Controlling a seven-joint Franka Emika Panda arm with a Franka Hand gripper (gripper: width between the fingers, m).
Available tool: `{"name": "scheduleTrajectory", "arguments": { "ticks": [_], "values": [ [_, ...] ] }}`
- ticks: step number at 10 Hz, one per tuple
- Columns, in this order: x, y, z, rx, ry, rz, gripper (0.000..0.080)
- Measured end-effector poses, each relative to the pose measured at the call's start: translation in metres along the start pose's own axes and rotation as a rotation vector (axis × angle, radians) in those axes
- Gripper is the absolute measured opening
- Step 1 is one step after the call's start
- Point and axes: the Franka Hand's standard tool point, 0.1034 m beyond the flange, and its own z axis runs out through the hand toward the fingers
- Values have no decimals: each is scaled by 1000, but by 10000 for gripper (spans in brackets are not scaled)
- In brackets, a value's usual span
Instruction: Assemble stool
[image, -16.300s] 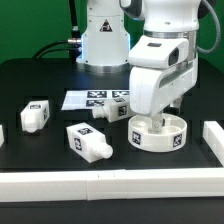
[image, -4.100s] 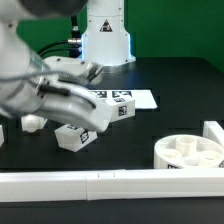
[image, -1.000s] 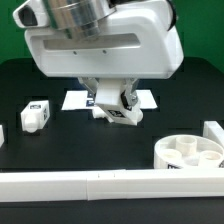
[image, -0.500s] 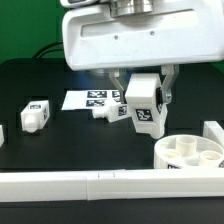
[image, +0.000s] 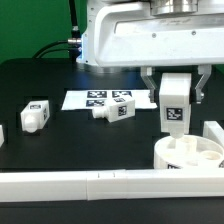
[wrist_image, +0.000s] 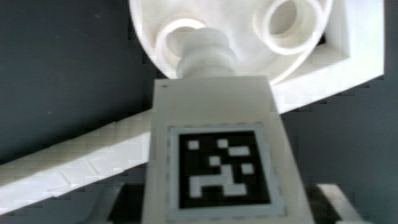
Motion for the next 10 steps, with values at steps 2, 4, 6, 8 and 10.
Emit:
{"name": "scheduleTrajectory", "arguments": {
  "ticks": [2,4,6,8,10],
  "values": [
    [-13,-7,0,15,64,-55,334],
    [-13,-8,-1,-2,69,-138,334],
    [-14,-8,1,-2,67,-138,334],
    [-11,-5,-2,8,114,-174,334],
    [-17,-10,-1,47,259,-203,334]
  ]
}}
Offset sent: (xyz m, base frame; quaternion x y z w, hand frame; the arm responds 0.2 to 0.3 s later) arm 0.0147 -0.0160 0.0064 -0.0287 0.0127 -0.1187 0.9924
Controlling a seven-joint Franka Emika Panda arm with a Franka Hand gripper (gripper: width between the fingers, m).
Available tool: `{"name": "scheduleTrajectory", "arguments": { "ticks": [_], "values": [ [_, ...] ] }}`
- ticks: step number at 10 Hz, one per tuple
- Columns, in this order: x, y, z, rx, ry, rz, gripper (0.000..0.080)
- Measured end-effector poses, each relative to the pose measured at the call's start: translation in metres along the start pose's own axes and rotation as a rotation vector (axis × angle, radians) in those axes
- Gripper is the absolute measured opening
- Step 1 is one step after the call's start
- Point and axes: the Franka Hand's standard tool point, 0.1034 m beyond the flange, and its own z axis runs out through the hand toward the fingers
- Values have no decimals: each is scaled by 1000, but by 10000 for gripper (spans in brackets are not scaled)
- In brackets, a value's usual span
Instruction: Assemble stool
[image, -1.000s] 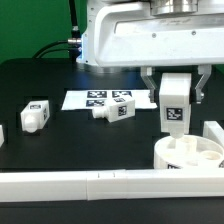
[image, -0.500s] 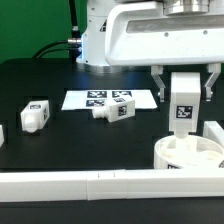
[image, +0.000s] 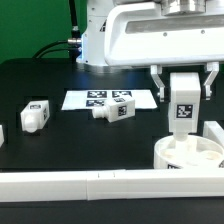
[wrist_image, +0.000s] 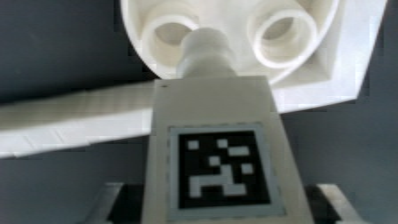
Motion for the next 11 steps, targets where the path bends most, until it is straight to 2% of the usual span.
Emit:
{"name": "scheduleTrajectory", "arguments": {
  "ticks": [2,4,6,11],
  "values": [
    [-5,-3,4,10,70,6,334],
    [-6,1,5,2,74,-50,334],
    [-5,17,9,-17,81,-98,334],
    [-11,18,14,-21,84,-106,334]
  ]
}}
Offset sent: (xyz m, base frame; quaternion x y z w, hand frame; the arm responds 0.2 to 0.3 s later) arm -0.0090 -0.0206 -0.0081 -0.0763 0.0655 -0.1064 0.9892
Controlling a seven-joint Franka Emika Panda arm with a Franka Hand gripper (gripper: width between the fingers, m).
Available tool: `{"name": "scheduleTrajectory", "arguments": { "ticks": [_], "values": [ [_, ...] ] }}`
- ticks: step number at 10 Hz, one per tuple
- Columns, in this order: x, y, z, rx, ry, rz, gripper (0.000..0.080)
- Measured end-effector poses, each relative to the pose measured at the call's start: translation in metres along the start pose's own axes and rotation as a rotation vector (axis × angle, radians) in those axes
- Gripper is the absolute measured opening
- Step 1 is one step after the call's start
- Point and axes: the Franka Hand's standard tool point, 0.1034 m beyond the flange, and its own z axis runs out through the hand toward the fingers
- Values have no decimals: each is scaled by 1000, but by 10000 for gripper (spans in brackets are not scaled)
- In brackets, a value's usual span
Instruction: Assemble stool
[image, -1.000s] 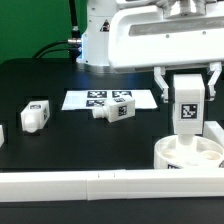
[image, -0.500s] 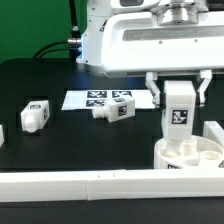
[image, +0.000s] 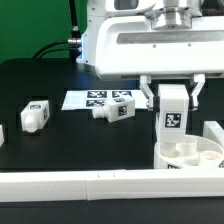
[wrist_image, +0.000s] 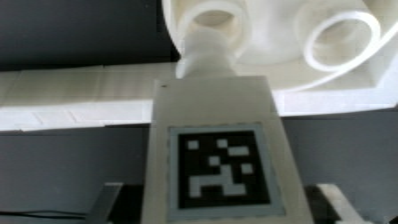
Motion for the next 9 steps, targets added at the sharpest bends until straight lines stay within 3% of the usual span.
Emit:
{"name": "scheduleTrajectory", "arguments": {
  "ticks": [4,9],
  "values": [
    [-11,-3,9,-3,-12,4,334],
    [-12,-7,12,-18,38,33,334]
  ]
}}
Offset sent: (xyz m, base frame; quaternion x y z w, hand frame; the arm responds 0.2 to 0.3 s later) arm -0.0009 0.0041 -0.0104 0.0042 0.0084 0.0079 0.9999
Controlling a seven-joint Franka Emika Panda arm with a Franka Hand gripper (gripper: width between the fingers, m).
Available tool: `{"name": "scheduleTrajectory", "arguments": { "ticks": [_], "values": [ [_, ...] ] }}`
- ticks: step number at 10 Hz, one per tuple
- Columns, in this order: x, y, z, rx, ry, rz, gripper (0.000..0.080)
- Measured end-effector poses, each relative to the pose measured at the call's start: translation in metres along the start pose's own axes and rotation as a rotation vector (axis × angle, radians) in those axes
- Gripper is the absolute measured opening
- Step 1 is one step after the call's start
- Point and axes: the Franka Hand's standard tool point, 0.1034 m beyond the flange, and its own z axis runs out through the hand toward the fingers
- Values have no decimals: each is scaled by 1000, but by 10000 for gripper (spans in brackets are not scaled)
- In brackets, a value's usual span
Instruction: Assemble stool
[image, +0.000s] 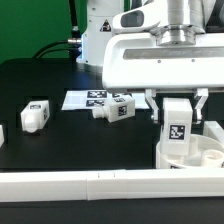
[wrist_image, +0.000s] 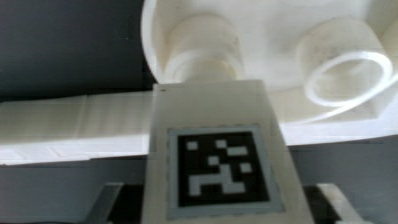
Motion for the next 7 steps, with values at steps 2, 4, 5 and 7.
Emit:
{"name": "scheduleTrajectory", "arguments": {
  "ticks": [2,4,5,7],
  "values": [
    [-1,0,1,-1,-5,-5,334],
    [-3,3,1,1,-101,11,592],
    [8,7,-1,2,-111,23,592],
    [10,11,0,6,-270,45,647]
  ]
}}
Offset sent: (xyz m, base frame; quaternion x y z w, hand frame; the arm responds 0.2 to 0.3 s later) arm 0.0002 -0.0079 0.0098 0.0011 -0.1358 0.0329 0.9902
